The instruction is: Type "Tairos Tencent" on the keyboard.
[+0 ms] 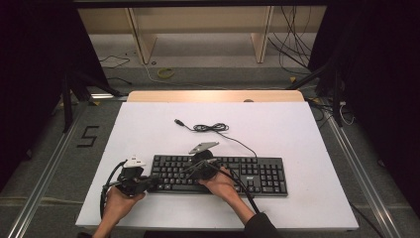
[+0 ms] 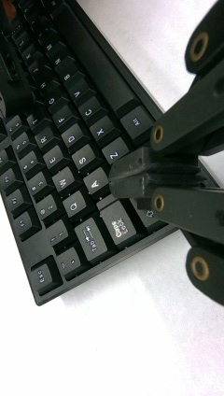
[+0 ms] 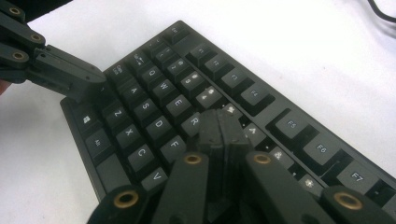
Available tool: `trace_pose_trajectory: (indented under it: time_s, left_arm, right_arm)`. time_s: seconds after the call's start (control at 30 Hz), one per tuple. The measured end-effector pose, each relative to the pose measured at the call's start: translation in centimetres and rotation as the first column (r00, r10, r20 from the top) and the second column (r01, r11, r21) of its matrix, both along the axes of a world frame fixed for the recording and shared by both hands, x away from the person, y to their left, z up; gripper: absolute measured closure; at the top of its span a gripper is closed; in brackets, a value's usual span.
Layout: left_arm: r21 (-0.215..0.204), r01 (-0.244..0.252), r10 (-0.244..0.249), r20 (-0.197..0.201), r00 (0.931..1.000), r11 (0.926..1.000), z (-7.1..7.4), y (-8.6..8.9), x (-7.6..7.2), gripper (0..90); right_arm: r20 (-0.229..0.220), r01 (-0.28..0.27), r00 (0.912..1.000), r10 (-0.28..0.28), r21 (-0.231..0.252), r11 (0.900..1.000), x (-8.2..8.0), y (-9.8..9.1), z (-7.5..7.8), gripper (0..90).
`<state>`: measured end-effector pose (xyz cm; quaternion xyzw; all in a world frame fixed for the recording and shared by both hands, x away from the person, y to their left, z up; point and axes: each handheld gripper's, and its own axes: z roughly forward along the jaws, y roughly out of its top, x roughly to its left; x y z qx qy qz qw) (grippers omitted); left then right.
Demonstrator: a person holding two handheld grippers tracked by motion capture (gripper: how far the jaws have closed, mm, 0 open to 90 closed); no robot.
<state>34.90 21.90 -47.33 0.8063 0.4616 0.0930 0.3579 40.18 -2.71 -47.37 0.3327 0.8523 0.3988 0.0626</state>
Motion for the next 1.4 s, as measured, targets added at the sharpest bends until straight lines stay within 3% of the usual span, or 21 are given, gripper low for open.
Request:
trace_pose_trajectory:
  time_s: [0.47,0.7,0.87,0.93,1.13,1.4]
  left_arm:
    - [-0.003,0.001,-0.002,-0.011,0.9999,1.0,-0.4,0.1,0.3,89.5]
    - [-0.008,0.0,0.0,-0.014,0.9999,1.0,-0.4,0.1,0.3,89.5]
    - [-0.011,-0.004,0.004,-0.009,0.9999,0.9999,-0.3,0.2,0.2,89.0]
    - [-0.016,0.0,0.0,0.002,1.0,0.9999,-0.2,0.2,0.2,86.0]
    - [-0.044,0.001,0.002,0.055,0.9985,0.999,0.3,0.0,-0.1,79.1]
    - [-0.077,0.008,-0.002,0.081,0.9967,0.997,0.5,-0.2,-0.2,67.9]
  right_arm:
    - [-0.017,0.006,0.9998,-0.007,-0.028,0.9996,0.0,0.4,-0.5,90.0]
    - [-0.002,0.007,1.0,-0.007,-0.032,0.9995,0.0,0.5,-0.6,90.0]
    - [-0.025,0.016,0.9996,-0.017,-0.015,0.9998,0.1,0.3,-0.5,90.0]
    - [-0.027,0.017,0.9995,-0.017,0.012,0.9998,0.1,-0.1,-0.2,88.0]
    - [-0.015,0.021,0.9997,-0.02,0.058,0.9981,-0.2,-1.3,0.7,83.0]
    - [-0.005,0.017,0.9999,-0.016,0.085,0.9963,-0.8,-2.7,1.2,76.0]
